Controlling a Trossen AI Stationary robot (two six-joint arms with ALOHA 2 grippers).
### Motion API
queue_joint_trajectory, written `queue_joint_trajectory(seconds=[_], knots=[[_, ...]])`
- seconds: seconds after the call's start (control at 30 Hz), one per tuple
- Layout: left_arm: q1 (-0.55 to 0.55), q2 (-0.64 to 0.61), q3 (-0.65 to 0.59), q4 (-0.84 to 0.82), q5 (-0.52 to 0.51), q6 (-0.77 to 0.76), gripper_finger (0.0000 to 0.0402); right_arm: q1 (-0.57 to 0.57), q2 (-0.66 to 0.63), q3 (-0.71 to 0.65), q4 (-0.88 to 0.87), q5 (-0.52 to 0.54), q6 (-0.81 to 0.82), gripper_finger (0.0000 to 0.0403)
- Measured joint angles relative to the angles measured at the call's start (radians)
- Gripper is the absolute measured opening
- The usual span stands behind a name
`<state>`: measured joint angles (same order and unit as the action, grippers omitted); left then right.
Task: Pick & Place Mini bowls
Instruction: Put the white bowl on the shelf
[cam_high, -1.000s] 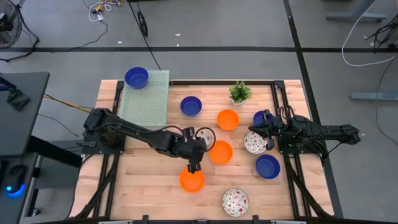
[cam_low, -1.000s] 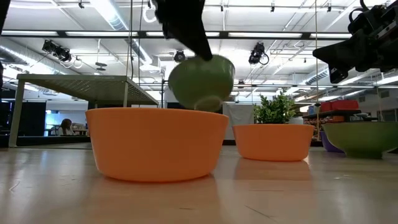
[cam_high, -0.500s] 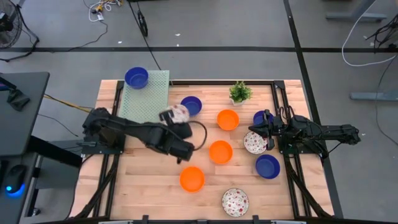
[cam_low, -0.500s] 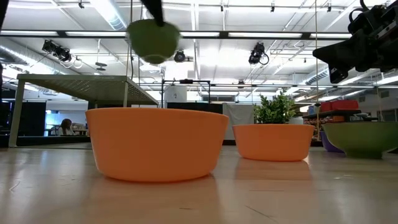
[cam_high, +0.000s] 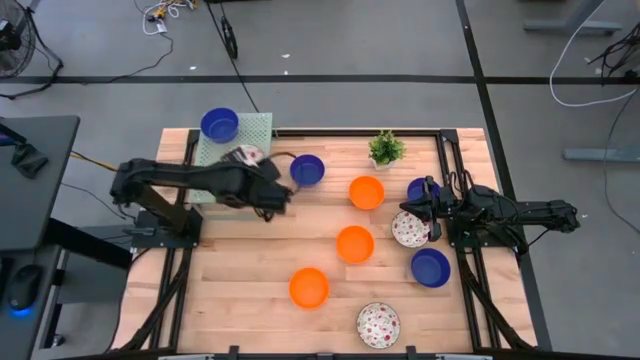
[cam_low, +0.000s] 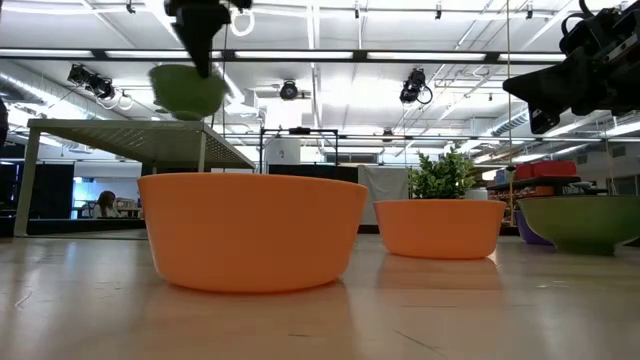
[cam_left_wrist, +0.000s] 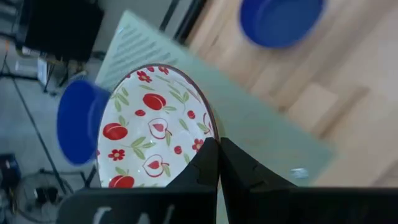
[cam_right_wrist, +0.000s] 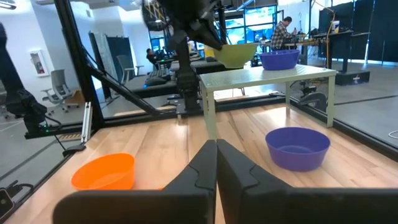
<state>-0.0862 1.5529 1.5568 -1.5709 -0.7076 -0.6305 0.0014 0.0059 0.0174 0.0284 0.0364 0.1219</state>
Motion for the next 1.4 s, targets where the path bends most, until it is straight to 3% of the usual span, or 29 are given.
queue_joint_trajectory(seconds=[0.2,0.43,1.4], knots=[[0.034,-0.123,-0.145,0.051,-0.002,-0.041,0.0004,0.0,0.0,0.0,0.0,0.0,0.0,0.0011],[0.032,-0.164,-0.224,0.05,-0.003,-0.082,0.0007,0.0,0.0,0.0,0.0,0.0,0.0,0.0011],[0.039,-0.162,-0.224,-0.001,0.105,-0.162,0.0008,0.0,0.0,0.0,0.0,0.0,0.0,0.0011]])
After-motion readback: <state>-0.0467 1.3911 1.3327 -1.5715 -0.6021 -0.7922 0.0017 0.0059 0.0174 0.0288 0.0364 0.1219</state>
